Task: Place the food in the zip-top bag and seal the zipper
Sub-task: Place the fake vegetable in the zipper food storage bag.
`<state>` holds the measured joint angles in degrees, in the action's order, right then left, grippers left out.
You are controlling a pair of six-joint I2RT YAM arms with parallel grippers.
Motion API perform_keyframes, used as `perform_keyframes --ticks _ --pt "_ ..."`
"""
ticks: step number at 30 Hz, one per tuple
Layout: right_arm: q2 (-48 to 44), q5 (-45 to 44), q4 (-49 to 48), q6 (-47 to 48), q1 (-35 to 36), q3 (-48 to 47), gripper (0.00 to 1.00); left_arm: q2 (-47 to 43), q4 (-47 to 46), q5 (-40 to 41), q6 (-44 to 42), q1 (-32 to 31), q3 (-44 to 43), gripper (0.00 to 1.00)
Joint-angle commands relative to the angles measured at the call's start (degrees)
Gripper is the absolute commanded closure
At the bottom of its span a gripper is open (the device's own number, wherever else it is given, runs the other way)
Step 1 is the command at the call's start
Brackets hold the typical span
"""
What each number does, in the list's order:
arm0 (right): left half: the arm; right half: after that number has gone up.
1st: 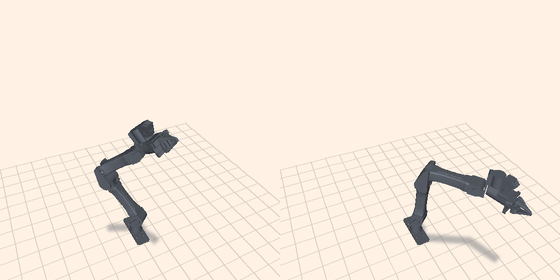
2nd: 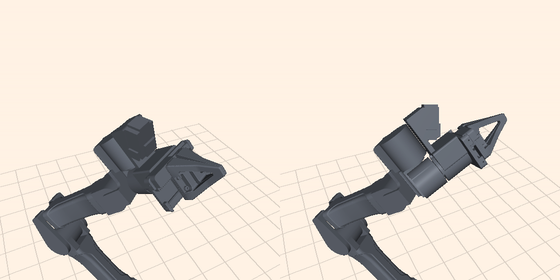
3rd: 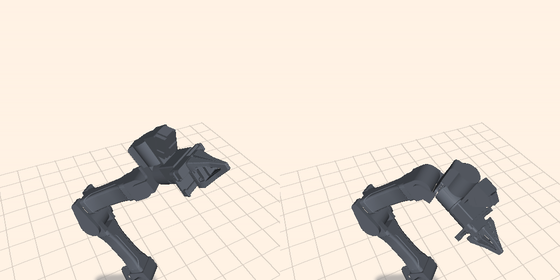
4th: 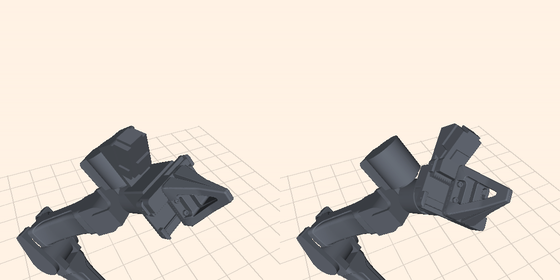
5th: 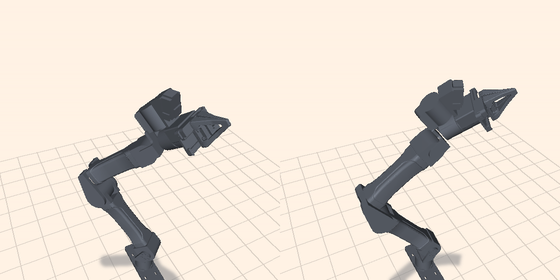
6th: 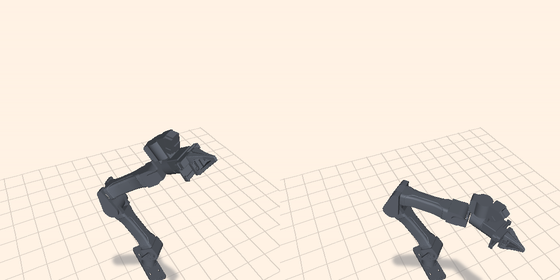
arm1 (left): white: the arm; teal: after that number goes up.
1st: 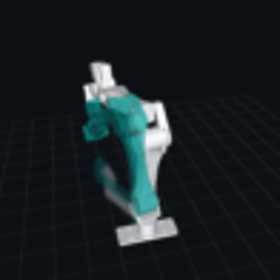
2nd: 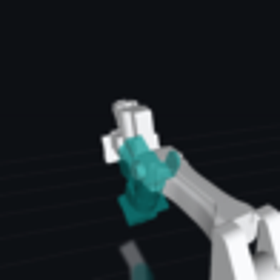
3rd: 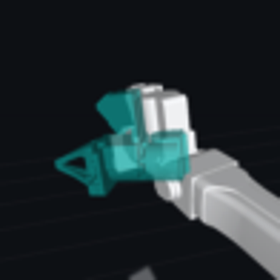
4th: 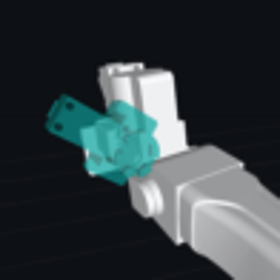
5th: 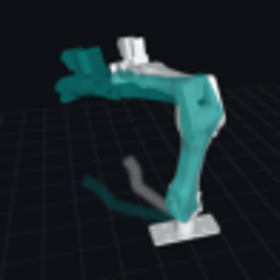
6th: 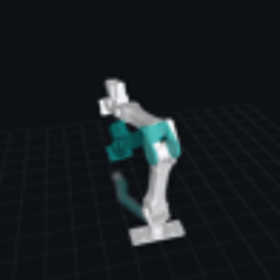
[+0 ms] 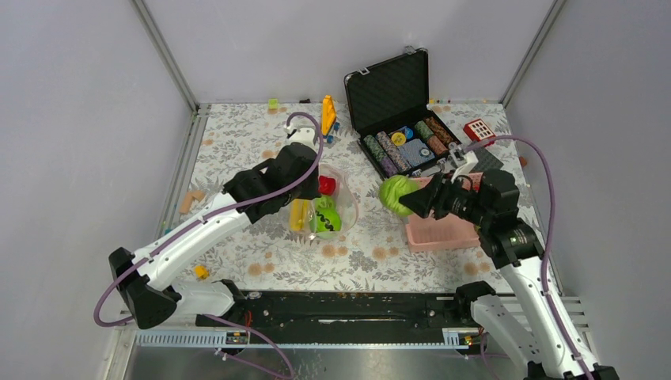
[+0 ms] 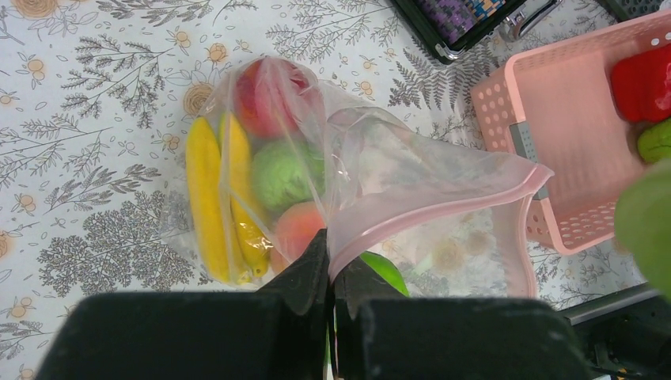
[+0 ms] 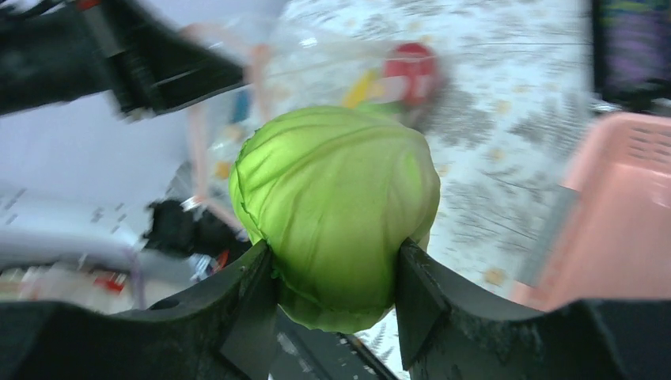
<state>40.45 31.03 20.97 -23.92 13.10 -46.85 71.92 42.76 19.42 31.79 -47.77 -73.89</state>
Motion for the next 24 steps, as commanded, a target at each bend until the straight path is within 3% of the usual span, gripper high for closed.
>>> perform_keyframes --ticks 1,5,11,19,24 --pt "1.1 13.5 -13.3 -3.1 6.9 -0.5 0.73 0.3 -3.1 -1.9 -0.6 0.2 -2.5 1.0" --pt "4.4 15.5 -17.3 -2.4 14.6 -3.0 0.72 0.6 -3.2 -2.5 -0.6 0.2 -2.5 1.0" --pt "9.3 14.0 -24.2 -3.0 20.5 -3.6 0.72 0.3 -3.5 -4.1 -0.7 0.2 -2.4 1.0" --pt "18.7 1.8 -18.1 2.4 27.9 -8.3 0.74 -0.8 -3.9 -6.6 -0.8 0.3 -1.9 1.0" --pt "22.8 -15.4 -11.8 4.6 30.6 -10.8 0.75 -2.1 -3.9 -7.6 -0.8 0.2 -1.4 1.0"
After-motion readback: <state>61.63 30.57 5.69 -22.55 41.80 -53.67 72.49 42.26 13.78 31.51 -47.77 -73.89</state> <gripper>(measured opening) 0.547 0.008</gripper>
